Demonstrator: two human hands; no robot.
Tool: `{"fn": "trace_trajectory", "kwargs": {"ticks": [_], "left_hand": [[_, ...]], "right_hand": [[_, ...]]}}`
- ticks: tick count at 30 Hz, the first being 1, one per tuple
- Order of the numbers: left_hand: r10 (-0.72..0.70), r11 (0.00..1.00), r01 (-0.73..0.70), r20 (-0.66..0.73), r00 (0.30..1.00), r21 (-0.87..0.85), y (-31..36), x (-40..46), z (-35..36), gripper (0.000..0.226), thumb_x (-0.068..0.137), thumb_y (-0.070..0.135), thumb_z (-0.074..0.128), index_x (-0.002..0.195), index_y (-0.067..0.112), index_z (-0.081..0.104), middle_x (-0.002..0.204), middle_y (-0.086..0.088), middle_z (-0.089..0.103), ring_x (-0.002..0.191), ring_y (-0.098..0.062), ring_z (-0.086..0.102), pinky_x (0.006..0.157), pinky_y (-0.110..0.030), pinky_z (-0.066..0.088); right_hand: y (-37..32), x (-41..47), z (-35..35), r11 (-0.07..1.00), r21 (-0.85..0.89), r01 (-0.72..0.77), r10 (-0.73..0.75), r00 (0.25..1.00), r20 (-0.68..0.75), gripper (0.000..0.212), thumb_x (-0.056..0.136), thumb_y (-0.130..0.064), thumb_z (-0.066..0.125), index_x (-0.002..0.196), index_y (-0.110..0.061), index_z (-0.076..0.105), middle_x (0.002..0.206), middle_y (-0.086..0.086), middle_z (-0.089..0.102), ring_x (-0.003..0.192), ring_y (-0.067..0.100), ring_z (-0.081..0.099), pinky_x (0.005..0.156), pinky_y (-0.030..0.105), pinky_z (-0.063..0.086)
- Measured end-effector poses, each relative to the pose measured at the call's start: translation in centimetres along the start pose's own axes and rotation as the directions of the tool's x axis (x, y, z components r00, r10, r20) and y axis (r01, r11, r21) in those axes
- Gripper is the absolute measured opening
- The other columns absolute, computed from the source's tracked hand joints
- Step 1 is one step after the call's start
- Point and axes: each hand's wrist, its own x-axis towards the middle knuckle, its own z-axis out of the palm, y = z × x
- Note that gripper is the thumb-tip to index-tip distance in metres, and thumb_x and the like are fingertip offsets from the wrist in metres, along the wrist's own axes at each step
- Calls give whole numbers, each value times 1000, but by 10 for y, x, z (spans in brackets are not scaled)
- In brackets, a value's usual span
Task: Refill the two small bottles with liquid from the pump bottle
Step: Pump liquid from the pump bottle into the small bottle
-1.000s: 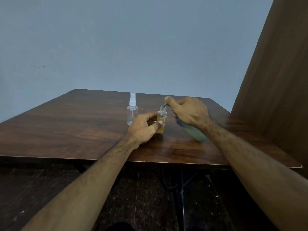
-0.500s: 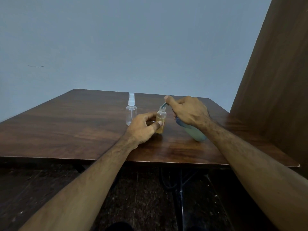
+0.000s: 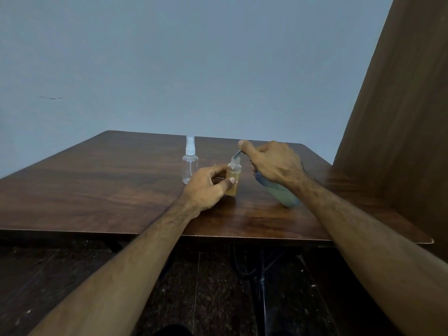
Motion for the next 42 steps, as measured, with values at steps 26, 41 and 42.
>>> {"fn": "trace_trajectory", "kwargs": {"ticks": [26, 41, 42], "left_hand": [[-17, 1000, 17, 21, 1000, -9, 4, -2, 0, 39, 95, 24, 69, 134, 22, 65, 124, 7, 71, 117, -12, 64, 107, -42, 50], [-25, 1000, 25, 15, 1000, -10, 4, -2, 0, 39, 95, 25, 69, 133, 25, 65, 125, 9, 70, 119, -13, 63, 108, -44, 49], [-26, 1000, 26, 15, 1000, -11, 4, -2, 0, 39, 95, 25, 69, 133, 25, 64, 125, 8, 70, 119, -13, 62, 108, -44, 48]], "right_hand": [[0, -1, -1, 999, 32, -4, 4, 1000, -5, 90, 88, -83, 29, 64, -9, 74, 69, 4, 78, 73, 23, 72, 77, 40, 56], [1, 0, 1, 999, 44, -8, 9, 1000, -15, 96, 82, -89, 24, 62, -10, 75, 65, 1, 77, 69, 19, 71, 73, 37, 54], [1, 0, 1, 999, 45, -6, 7, 1000, -16, 98, 80, -91, 23, 63, -10, 76, 65, 1, 77, 69, 20, 71, 74, 38, 55]]}}
